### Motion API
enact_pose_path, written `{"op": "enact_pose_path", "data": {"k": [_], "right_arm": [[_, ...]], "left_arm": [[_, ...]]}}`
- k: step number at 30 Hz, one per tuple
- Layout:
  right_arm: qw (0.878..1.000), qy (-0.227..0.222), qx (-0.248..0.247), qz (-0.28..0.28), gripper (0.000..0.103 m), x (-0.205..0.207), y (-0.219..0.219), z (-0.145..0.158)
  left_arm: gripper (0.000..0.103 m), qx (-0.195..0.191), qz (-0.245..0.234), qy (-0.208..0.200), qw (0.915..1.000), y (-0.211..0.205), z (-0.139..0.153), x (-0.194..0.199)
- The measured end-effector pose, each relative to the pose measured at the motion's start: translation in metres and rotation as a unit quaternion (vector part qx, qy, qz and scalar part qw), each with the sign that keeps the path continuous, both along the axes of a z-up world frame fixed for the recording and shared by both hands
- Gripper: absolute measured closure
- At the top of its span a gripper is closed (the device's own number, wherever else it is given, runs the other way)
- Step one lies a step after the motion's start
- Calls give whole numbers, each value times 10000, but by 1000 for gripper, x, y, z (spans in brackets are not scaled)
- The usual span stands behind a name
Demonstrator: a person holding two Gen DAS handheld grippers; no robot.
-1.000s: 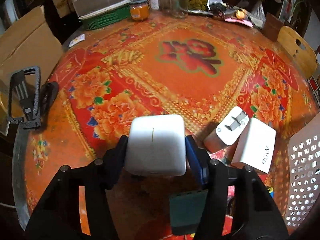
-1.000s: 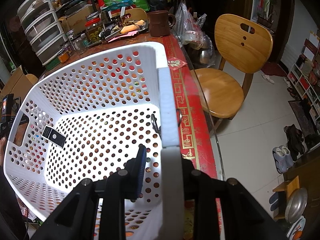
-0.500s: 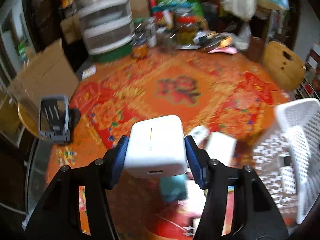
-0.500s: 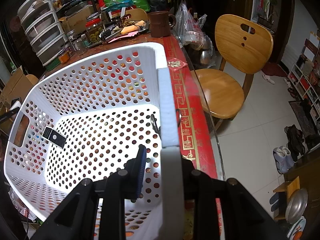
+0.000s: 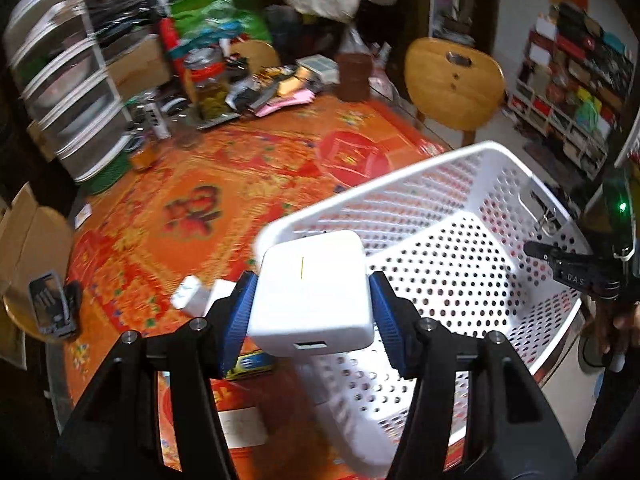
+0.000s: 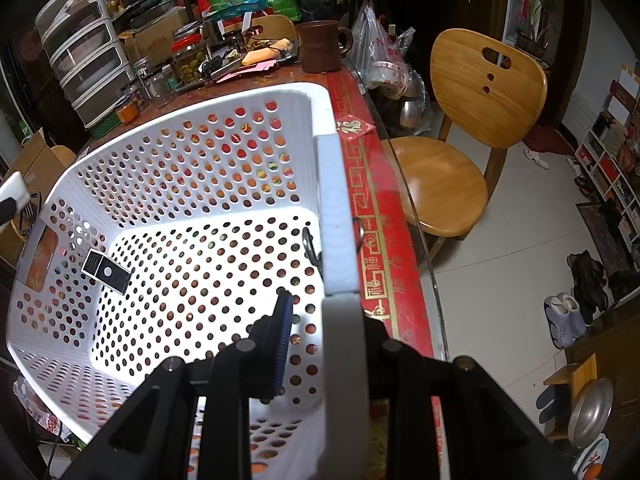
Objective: Organize rigid objects
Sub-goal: 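Carry the white cube charger into the basket and release it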
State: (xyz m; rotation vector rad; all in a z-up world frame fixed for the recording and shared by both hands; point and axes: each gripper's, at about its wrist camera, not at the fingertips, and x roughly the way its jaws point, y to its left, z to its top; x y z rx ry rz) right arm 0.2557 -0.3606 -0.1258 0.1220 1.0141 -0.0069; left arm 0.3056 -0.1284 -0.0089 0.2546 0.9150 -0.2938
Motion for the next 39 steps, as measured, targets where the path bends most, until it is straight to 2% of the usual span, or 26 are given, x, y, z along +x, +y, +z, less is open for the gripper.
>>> {"op": "enact_pose_path", "data": {"k": [3, 15, 20, 27, 30, 33, 36, 38, 39], "right_arm": [[10000, 2, 0, 5, 78, 0, 0, 0], [10000, 7, -1, 30, 78, -2, 2, -3], [10000, 7, -3, 34, 78, -2, 2, -3], [10000, 15, -13, 41, 78, -2, 3, -3], [10000, 23, -33, 32, 78, -2, 4, -2], [10000, 32, -57, 31, 78, -2, 5, -2], [10000, 29, -56, 29, 78, -3, 5, -2], [10000, 37, -50, 28, 78, -2, 3, -1], [10000, 35, -52, 26, 78, -3, 3, -1]], "left_arm": [[49, 241, -114, 179, 9995, -24, -14, 10], [48, 1102, -344, 701, 9908, -59, -73, 51], [48, 1268, -361, 940, 9868, -64, -93, 61], [48, 1419, -476, 1097, 9826, -71, -103, 65], [47, 1461, -471, 985, 9832, -72, -101, 66], [31, 1505, -612, 685, 9843, -73, -93, 57], [26, 1121, -540, 272, 9919, -52, -65, 41], [18, 721, -285, -86, 9970, -18, -37, 25], [8, 629, -166, -220, 9976, -5, -28, 18]]}}
